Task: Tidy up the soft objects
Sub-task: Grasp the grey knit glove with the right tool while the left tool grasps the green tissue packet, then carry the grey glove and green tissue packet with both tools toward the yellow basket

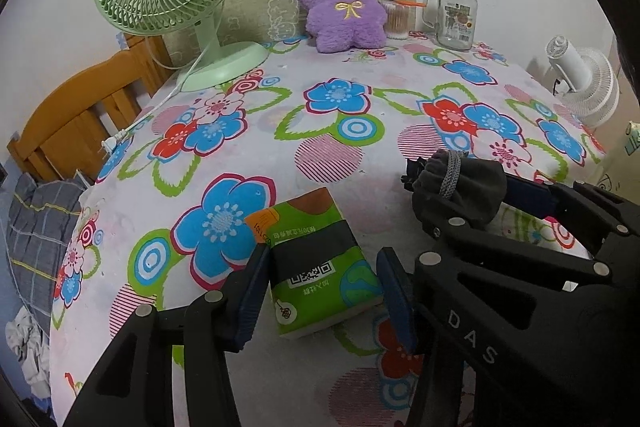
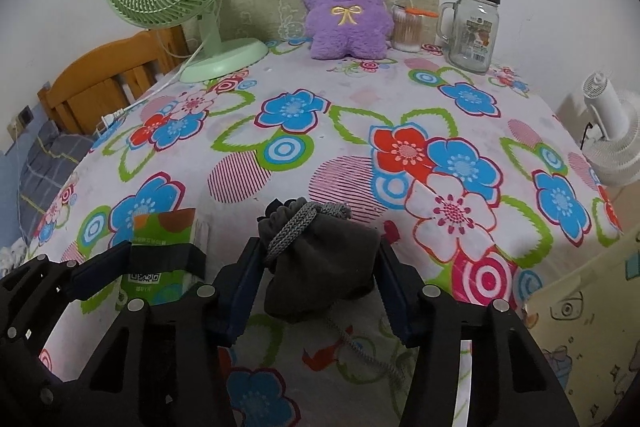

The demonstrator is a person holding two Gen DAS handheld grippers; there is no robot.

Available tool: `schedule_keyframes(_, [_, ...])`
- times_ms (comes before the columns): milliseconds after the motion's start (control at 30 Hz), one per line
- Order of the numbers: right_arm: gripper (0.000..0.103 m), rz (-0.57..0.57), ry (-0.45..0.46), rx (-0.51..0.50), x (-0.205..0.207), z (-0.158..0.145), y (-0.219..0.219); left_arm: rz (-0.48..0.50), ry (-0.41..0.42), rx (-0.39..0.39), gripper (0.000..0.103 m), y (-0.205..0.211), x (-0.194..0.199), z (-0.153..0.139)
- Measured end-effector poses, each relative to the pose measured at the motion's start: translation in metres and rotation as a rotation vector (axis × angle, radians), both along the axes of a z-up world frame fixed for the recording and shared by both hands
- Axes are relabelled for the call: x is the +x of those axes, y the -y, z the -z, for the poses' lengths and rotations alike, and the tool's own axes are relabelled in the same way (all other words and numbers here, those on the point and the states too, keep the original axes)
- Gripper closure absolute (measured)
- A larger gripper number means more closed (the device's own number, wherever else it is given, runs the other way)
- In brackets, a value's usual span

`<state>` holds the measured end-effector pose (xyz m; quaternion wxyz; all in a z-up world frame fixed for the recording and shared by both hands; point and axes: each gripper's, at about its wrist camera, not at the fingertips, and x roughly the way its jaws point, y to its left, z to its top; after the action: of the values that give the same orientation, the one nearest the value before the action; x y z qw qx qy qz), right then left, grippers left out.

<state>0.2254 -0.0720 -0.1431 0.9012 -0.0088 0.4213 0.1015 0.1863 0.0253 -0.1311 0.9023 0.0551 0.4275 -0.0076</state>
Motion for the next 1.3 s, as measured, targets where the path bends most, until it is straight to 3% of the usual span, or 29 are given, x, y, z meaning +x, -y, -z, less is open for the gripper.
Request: schedule_keyframes(1300, [0.045, 0.034, 0.115, 0.004, -0.082, -0.053, 0.025, 0.034, 0.112, -0.015, 0.050, 0.025, -0.073, -0.043])
